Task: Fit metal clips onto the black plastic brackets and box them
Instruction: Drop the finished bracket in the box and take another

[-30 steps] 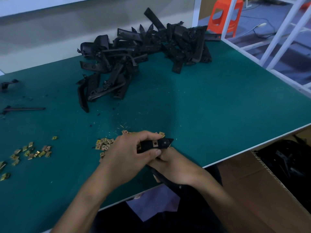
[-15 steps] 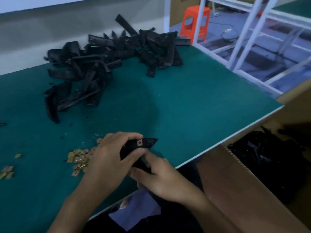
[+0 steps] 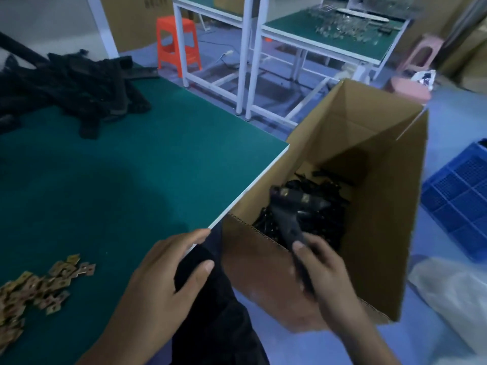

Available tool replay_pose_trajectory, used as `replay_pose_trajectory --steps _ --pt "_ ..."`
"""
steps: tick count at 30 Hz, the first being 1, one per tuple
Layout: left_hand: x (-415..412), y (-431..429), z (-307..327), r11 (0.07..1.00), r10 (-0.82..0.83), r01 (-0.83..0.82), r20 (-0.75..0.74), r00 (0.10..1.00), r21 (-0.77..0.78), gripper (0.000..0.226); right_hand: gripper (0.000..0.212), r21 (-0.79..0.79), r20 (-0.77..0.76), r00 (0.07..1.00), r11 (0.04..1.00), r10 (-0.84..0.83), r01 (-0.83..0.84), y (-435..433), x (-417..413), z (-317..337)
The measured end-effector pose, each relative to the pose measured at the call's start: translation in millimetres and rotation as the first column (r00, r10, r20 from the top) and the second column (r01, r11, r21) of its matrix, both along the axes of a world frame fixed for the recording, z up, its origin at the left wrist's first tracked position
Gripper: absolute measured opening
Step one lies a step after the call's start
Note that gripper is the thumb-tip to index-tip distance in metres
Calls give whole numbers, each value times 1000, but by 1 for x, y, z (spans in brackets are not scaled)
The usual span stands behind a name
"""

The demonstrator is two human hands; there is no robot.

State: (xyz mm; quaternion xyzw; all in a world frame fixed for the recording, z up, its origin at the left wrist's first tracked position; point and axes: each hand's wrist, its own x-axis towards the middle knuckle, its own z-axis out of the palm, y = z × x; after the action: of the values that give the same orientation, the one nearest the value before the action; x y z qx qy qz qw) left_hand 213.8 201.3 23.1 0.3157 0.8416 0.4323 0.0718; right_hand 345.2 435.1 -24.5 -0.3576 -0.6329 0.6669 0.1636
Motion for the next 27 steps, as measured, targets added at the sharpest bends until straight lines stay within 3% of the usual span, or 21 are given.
replay_pose_trajectory --steps 3,5,6,8,10,14,17,20,22,25,27 --pt "6 -4 -4 999 32 -31 51 998 -20 47 71 -98 16 954 949 -301 301 71 -23 -5" --pt "8 -13 -8 998 58 -55 97 994 -30 43 98 -25 207 894 912 -397 410 103 -33 -19" --pt "9 -18 -9 997 72 -67 128 989 -40 41 100 51 282 863 905 -420 423 113 -34 -28" --pt "10 -26 -8 993 107 -97 196 975 -61 40 90 132 296 860 909 -416 394 113 -38 -42" --pt "8 -36 -8 988 152 -142 255 955 -59 44 74 168 212 919 939 -333 301 95 -48 -48" --pt "4 -63 -11 956 283 -292 296 912 -15 41 39 369 -4 997 926 -76 72 41 -93 -33" --pt "5 -85 -10 920 366 -393 345 864 6 42 31 477 -128 983 877 132 -55 -10 -142 -7" --pt "10 -105 -12 886 425 -463 412 806 -8 36 27 592 -117 911 765 395 -255 -70 -193 16" --pt "16 -116 -13 840 478 -542 453 753 14 29 23 647 -29 828 642 560 -412 -112 -227 29" --pt "25 -133 -13 734 584 -677 454 673 59 30 20 668 163 605 365 779 -649 -179 -276 41" --pt "29 -149 -19 706 621 -707 434 652 52 37 28 697 246 472 183 847 -693 -225 -306 46"
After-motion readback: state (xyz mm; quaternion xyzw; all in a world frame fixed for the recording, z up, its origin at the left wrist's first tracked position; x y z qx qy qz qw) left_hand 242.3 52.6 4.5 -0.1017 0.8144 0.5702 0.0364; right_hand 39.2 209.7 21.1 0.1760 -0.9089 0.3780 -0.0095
